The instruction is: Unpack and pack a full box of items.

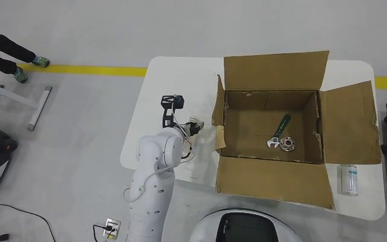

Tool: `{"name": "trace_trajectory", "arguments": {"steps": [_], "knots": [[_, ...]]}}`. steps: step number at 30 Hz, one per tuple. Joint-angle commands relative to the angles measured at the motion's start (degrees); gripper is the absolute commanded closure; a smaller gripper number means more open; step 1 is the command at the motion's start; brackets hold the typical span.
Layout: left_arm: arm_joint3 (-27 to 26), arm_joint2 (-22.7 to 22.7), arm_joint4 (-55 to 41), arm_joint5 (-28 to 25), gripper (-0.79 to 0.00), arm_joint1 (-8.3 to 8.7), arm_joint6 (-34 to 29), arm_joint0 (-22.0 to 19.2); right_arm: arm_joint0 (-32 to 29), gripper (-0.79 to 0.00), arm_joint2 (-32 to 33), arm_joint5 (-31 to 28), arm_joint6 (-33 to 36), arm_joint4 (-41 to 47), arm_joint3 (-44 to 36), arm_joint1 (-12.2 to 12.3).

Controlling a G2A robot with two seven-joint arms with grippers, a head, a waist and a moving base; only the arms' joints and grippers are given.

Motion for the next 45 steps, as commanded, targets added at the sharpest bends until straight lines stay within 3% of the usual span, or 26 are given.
{"name": "trace_trajectory", "arguments": {"steps": [1, 5, 10, 17, 26, 31, 45], "knots": [[0.0, 0.0, 0.0, 0.0, -0.785, 0.00, 0.0, 0.0, 1.3, 0.000, -2.1, 0.4, 1.1, -0.2, 0.0, 0.2], [0.0, 0.0, 0.0, 0.0, -0.785, 0.00, 0.0, 0.0, 3.5, 0.000, -6.1, 0.4, 4.2, -0.2, 0.0, 0.7], [0.0, 0.0, 0.0, 0.0, -0.785, 0.00, 0.0, 0.0, 6.1, 0.000, -15.5, 3.2, 8.9, -3.8, 0.0, 1.1], [0.0, 0.0, 0.0, 0.0, -0.785, 0.00, 0.0, 0.0, 10.6, 0.000, -31.9, 18.9, 22.8, -18.1, 0.2, 1.1], [0.0, 0.0, 0.0, 0.0, -0.785, 0.00, 0.0, 0.0, 23.1, 0.000, -47.4, 33.8, 36.6, -38.0, 14.2, -0.1], [0.0, 0.0, 0.0, 0.0, -0.785, 0.00, 0.0, 0.0, 27.1, 0.000, -50.5, 33.4, 38.1, -39.8, 20.6, -1.0], [0.0, 0.0, 0.0, 0.0, -0.785, 0.00, 0.0, 0.0, 25.9, 0.000, -49.1, 33.1, 35.6, -40.2, 20.8, -1.0]]}}
